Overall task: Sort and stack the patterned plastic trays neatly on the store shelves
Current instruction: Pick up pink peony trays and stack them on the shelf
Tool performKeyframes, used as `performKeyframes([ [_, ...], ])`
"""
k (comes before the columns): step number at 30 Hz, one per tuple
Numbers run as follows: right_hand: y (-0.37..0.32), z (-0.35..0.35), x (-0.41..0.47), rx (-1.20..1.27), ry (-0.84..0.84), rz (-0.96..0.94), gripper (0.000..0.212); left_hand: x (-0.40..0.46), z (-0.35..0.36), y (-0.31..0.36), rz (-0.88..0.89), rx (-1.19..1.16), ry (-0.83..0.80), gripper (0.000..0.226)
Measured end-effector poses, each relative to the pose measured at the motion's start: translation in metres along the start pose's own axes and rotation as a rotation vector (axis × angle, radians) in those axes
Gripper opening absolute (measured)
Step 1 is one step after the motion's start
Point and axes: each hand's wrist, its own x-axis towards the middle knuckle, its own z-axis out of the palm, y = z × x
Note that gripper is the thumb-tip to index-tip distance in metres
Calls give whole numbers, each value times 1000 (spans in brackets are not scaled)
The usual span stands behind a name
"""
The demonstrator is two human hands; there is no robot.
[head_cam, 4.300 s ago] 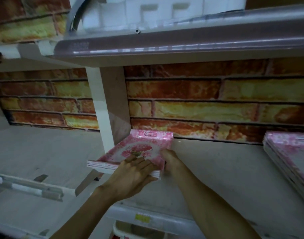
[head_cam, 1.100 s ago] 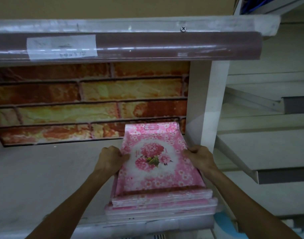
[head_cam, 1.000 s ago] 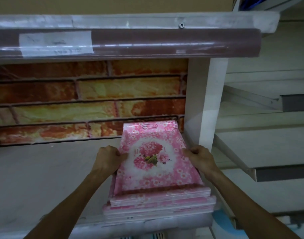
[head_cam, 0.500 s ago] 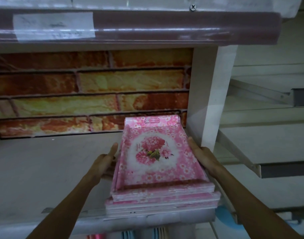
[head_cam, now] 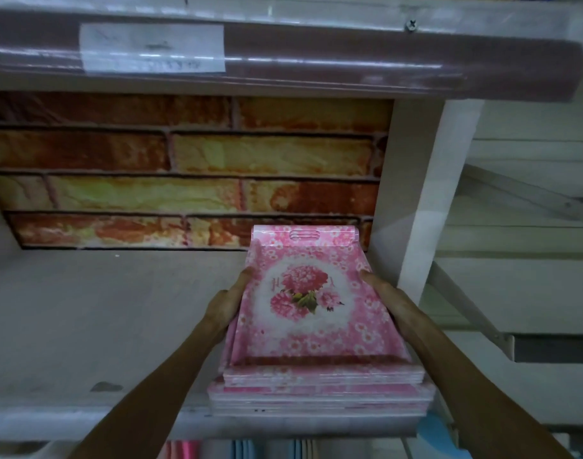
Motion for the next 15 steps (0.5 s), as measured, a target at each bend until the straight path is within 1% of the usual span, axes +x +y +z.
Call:
performKeyframes([
  [4, -3, 2, -5, 7, 22, -47, 96, -11, -6, 1, 6, 0, 63, 98],
  [9, -15, 14, -13, 27, 25, -120, 101, -33, -22, 5, 49, -11, 136, 93],
  [11, -18, 23, -19, 13, 9, -149, 93, -47, -34, 6, 68, -20, 193, 89],
  [15, -20, 52, -33, -43, -82, -205, 61, -84, -66, 4, 127, -8, 304, 90],
])
